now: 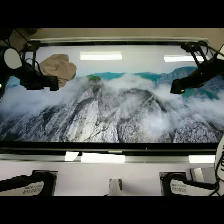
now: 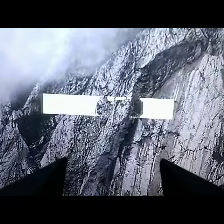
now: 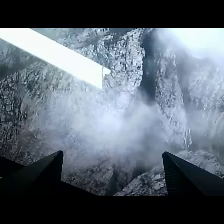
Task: Fold the shirts.
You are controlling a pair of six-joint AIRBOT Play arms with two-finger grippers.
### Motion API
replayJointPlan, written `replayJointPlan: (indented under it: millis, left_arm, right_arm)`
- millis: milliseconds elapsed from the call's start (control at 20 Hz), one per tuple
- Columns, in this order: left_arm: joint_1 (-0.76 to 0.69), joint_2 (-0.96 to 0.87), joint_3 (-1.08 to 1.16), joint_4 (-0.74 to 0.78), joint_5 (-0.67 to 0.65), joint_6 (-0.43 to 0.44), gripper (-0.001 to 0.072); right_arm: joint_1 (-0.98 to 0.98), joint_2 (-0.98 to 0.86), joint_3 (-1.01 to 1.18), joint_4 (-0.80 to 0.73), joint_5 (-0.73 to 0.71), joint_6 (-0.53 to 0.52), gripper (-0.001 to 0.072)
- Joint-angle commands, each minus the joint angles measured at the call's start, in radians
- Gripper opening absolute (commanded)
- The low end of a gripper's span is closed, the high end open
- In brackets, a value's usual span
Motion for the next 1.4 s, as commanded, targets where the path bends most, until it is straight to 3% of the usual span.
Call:
replayJointPlan:
  millis: [0, 150, 450, 500, 550, 600, 650, 750, 800, 900, 1050, 1350]
  left_arm:
    - [0.000, 0.000, 0.000, 0.000, 0.000, 0.000, 0.0710]
    - [0.000, -0.003, -0.002, -0.003, 0.145, -0.001, 0.0710]
    - [0.003, -0.062, 0.000, -0.028, 0.662, -0.005, 0.0706]
    - [0.021, -0.095, 0.017, -0.008, 0.709, -0.042, 0.0587]
    - [0.062, -0.155, 0.066, -0.004, 0.669, -0.104, 0.0537]
    - [0.118, -0.229, 0.130, -0.032, 0.581, -0.153, 0.0570]
    - [0.196, -0.317, 0.203, -0.109, 0.469, -0.162, 0.0654]
    - [0.356, -0.465, 0.298, -0.311, 0.317, -0.234, 0.0682]
    - [0.423, -0.515, 0.301, -0.426, 0.307, -0.258, 0.0682]
    - [0.514, -0.596, 0.301, -0.594, 0.312, -0.241, 0.0682]
    - [0.541, -0.663, 0.300, -0.609, 0.375, -0.201, 0.0681]
    - [0.508, -0.753, 0.300, -0.658, 0.544, -0.201, 0.0671]
  right_arm:
    - [0.001, 0.000, 0.001, 0.000, -0.113, -0.001, 0.0681]
    - [0.001, 0.000, 0.001, 0.000, -0.297, -0.001, 0.0681]
    - [0.001, 0.001, 0.001, 0.017, -0.565, 0.004, 0.0681]
    - [0.001, 0.001, 0.001, 0.045, -0.585, 0.016, 0.0681]
    - [0.001, 0.002, 0.001, 0.082, -0.569, 0.015, 0.0681]
    - [0.001, 0.000, 0.001, 0.108, -0.549, 0.015, 0.0681]
    - [0.001, -0.002, 0.001, 0.125, -0.520, 0.015, 0.0681]
    - [0.001, -0.007, -0.001, 0.145, -0.437, 0.011, 0.0682]
    - [0.001, -0.010, -0.002, 0.150, -0.393, -0.003, 0.0683]
    - [0.001, -0.019, -0.002, 0.160, -0.299, -0.050, 0.0688]
    - [0.001, -0.025, -0.002, 0.176, -0.239, -0.068, 0.0688]
    - [0.001, -0.025, -0.002, 0.214, -0.247, -0.068, 0.0688]
